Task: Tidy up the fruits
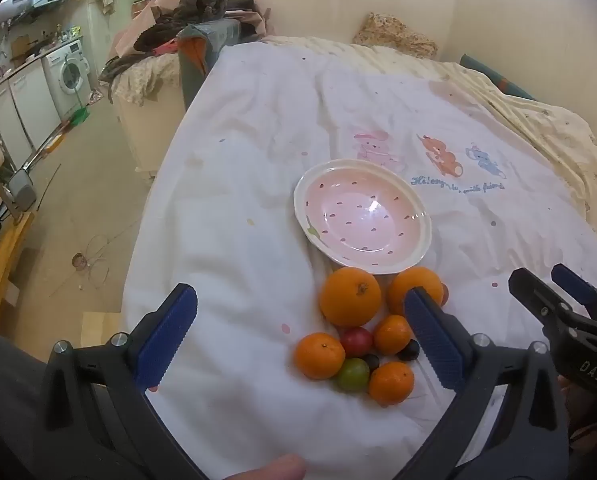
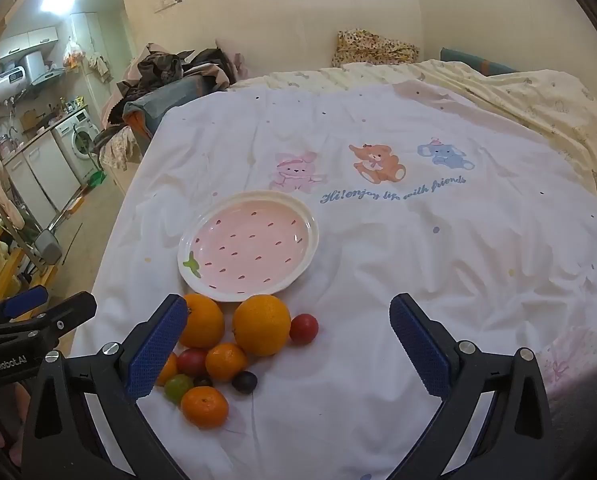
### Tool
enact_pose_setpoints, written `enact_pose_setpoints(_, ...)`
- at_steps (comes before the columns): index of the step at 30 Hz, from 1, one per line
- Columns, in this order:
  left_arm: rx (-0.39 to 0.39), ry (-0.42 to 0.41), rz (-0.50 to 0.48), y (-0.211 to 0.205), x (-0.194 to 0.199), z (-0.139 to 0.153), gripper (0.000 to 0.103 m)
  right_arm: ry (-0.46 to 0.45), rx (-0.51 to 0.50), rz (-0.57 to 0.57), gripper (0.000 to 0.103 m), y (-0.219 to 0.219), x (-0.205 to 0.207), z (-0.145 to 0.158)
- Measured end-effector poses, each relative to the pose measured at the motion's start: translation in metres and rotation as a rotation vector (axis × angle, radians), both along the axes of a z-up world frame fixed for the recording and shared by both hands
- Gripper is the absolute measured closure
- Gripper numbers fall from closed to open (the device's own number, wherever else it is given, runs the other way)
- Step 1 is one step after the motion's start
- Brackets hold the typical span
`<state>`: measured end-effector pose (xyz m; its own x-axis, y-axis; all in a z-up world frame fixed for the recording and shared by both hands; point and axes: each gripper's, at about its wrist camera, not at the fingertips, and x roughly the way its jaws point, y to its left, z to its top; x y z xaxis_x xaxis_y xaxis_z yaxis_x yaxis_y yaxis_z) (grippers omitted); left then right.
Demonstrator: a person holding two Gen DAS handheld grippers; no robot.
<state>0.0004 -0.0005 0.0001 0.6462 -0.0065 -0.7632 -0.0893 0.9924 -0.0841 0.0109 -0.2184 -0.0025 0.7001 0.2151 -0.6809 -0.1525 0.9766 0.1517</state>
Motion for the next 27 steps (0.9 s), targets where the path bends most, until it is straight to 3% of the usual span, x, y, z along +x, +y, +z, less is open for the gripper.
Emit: enact_pose_setpoints(27, -0.002, -0.010, 0.002, -0.0016, 0.0004, 0.0007, 0.001, -0.002, -0.011, -0.010, 0.000, 0.0003, -0.0008, 0.0023)
